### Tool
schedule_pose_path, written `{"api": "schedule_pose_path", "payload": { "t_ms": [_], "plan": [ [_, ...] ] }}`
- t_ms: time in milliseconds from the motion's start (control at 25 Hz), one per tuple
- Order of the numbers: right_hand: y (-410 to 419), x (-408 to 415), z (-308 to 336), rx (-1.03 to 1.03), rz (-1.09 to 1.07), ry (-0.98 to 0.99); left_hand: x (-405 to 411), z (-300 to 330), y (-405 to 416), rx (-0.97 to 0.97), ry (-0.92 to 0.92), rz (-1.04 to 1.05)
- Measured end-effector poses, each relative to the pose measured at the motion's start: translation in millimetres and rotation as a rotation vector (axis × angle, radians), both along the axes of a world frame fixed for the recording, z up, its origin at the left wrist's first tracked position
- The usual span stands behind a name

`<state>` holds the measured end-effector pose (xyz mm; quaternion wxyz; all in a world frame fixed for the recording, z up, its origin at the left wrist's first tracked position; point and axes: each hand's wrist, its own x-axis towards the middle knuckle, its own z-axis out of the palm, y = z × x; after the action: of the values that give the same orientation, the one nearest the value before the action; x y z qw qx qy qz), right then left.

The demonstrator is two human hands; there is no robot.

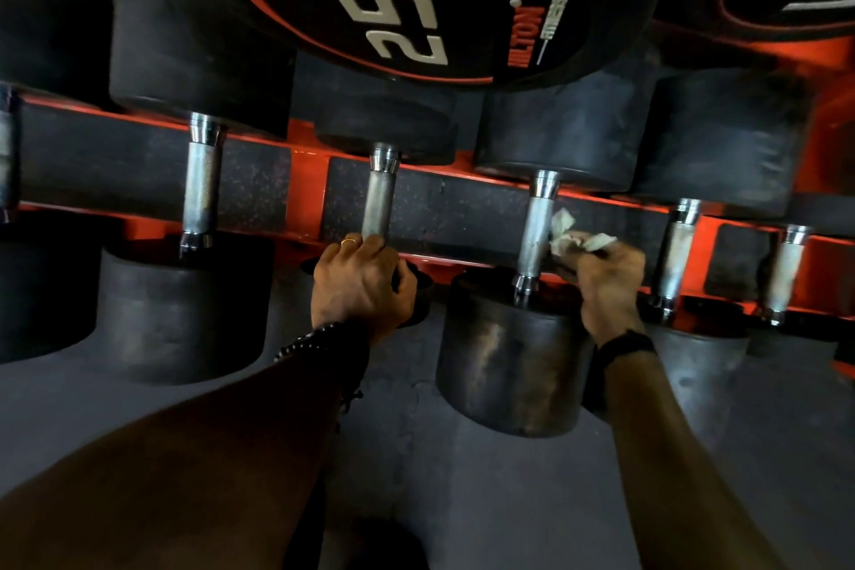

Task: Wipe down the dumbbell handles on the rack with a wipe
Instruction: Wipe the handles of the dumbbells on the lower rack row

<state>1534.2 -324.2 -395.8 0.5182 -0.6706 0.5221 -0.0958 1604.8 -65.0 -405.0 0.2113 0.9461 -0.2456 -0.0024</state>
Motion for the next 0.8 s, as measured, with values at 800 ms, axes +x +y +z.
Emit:
{"api": "schedule_pose_path", "payload": {
  "t_ms": [800],
  "plan": [
    [17.2, -11.0, 8.6, 0.028, 0.051, -0.009, -1.4, 8.6, -3.1, 0.023, 0.015, -0.005]
  ]
}}
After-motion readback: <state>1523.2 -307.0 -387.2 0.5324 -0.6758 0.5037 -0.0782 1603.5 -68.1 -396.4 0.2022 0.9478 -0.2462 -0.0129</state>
